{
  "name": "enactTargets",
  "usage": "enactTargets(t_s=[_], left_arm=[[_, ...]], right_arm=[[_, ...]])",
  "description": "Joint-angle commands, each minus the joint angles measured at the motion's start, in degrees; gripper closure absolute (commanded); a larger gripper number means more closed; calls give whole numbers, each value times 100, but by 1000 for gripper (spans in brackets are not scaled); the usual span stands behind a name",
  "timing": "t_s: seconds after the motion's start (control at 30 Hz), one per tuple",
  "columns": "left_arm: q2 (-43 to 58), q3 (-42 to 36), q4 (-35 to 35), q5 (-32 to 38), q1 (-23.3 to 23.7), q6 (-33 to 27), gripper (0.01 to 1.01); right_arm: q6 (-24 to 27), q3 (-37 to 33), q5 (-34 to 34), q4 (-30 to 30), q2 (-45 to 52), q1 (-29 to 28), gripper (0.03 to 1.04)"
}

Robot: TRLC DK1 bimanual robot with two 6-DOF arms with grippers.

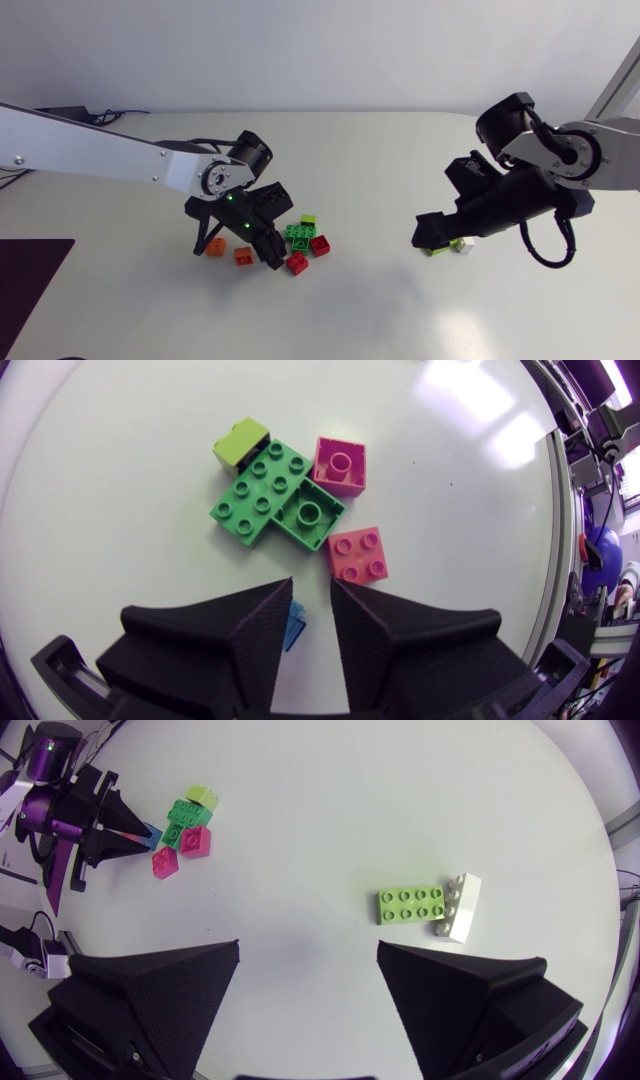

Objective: Sort duplo bricks by size, large to the right and small to the left

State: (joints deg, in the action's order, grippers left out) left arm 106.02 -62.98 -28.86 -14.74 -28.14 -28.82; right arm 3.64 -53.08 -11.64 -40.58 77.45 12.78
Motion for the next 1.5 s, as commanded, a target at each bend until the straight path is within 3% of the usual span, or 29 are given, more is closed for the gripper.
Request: enactTargets(t_s=[0.0,0.23,0.4,0.57,0.6,0.63,0.7,0.73,0.87,1.1,1.33,1.47], left_arm=[[139,260,39,6,72,-194,744],[-152,726,39,6,713,-555,744],[-371,963,39,6,1452,-871,744],[-714,1174,-5,-29,1724,-994,720],[-837,1183,-41,-29,1715,-985,679],[-969,1200,-67,-73,1680,-959,543],[-1215,1200,-67,-143,1584,-906,113],[-1320,1165,-67,-152,1496,-827,44],[-1610,893,-67,-213,1065,-370,44],[-1602,532,-67,-204,380,8,44],[-1487,559,-67,-204,300,61,44],[-1470,559,-67,-204,318,61,46]], right_arm=[[-162,131,-23,6,-11,58,69],[-522,-299,-23,68,402,797,69],[-601,-765,-23,261,1097,1517,69],[-663,-1266,30,639,1923,2089,69],[-680,-1372,56,683,2081,2185,69],[-689,-1468,100,700,2231,2273,69],[-689,-1723,136,727,2503,2361,69],[-689,-1873,136,718,2670,2361,69],[-680,-2233,144,709,3074,2291,69],[-672,-2075,241,779,3136,1790,69],[-566,-1565,540,999,3066,1298,69],[-610,-1600,540,1131,3329,1368,69]])
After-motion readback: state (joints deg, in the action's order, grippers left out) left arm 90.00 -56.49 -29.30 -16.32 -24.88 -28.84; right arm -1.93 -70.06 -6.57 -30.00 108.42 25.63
